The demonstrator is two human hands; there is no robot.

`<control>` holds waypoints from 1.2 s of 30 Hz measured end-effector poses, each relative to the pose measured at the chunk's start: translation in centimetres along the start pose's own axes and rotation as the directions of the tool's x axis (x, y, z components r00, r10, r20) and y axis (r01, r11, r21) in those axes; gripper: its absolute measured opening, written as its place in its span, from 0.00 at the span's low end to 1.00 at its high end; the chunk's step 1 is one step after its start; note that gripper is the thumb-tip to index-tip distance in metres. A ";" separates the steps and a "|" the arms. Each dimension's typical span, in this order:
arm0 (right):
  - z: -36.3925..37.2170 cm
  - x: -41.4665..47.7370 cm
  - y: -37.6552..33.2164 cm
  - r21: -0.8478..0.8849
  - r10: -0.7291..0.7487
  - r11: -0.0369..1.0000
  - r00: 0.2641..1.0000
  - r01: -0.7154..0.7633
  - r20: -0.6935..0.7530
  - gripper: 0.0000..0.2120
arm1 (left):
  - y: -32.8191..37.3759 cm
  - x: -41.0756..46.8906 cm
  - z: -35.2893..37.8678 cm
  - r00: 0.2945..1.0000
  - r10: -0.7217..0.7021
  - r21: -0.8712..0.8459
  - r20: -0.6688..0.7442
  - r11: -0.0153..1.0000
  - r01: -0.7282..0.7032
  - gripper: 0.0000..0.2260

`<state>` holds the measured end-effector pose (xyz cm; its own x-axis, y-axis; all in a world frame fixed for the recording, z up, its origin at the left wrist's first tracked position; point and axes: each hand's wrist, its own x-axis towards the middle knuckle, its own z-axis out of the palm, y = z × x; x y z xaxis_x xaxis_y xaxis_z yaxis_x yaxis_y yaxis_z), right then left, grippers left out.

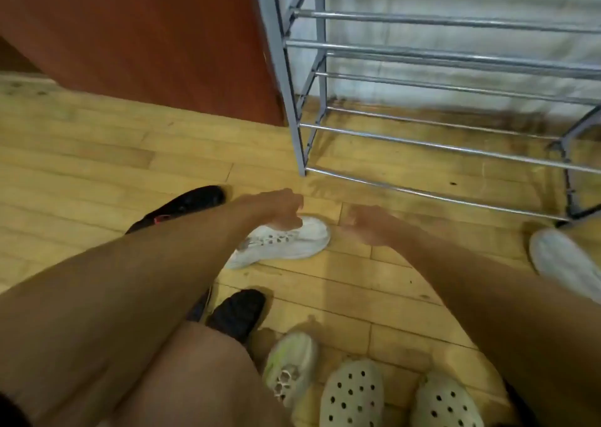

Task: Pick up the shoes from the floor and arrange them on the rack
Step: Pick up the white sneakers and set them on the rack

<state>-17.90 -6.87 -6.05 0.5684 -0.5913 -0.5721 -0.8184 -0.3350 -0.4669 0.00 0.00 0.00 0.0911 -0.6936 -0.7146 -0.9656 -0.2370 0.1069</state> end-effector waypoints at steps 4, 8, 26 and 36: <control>5.8 3.9 -0.7 0.406 0.152 0.901 0.988 -0.155 0.040 0.23 | -1.2 1.7 1.5 0.998 0.002 0.068 0.056 0.998 -0.006 0.22; 8.9 5.4 -1.9 0.628 0.309 0.755 0.947 -0.191 -0.084 0.20 | -1.8 2.5 2.0 0.999 0.019 0.036 0.050 0.999 -0.020 0.22; -15.7 -14.2 7.9 0.648 0.092 0.742 0.932 0.171 -0.350 0.14 | 10.4 -4.6 -7.1 0.974 0.207 -0.031 -0.089 0.977 -0.210 0.16; -19.8 -31.5 16.6 0.665 0.406 0.744 0.744 0.067 -0.530 0.09 | 25.7 -12.4 -8.4 0.847 0.392 -0.203 -0.359 0.853 -0.481 0.12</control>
<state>-51.07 -8.32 17.61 0.0457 -0.9652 -0.2577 -0.5146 0.1983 -0.8342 -23.92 -3.22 17.36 -0.2136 -0.9247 -0.3150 -0.8179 -0.0070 0.5753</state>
